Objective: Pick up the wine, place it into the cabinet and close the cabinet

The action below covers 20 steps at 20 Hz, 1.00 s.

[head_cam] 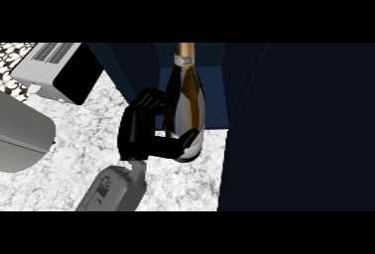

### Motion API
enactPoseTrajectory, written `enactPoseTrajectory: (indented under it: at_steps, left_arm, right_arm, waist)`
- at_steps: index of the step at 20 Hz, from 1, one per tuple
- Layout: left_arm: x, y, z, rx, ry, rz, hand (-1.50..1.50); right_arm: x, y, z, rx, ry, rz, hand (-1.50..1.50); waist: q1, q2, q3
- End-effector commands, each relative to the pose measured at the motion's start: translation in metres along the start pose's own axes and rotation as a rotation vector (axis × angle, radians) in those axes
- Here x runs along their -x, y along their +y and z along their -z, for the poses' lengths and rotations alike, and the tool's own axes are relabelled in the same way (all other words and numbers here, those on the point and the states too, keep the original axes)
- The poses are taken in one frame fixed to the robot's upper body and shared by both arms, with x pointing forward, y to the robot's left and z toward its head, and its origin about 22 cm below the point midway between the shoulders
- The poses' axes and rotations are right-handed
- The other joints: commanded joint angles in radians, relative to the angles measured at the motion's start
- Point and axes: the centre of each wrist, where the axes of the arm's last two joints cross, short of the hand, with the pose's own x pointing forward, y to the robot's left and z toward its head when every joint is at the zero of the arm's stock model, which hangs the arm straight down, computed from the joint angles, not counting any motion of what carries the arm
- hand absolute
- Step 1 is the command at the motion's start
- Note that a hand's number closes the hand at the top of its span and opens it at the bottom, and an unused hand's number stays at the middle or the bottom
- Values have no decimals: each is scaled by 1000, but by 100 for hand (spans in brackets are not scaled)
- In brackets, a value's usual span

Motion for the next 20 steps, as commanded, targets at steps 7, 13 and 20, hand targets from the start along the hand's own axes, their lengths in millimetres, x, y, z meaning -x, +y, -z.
enactPoseTrajectory:
  at_steps: [7,13,20]
  left_arm:
    - [42,-5,20,-54,31,107,150]
    - [66,-8,18,-71,64,129,150]
    - [96,14,12,-125,64,80,150]
  right_arm:
    - [-38,-3,-27,-51,-80,77,-150]
    - [-35,9,-29,-41,-84,107,-150]
    - [-42,2,-37,-76,-64,88,-150]
  waist:
    - [-9,4,-1]
    - [-15,2,-2]
    - [-20,4,-2]
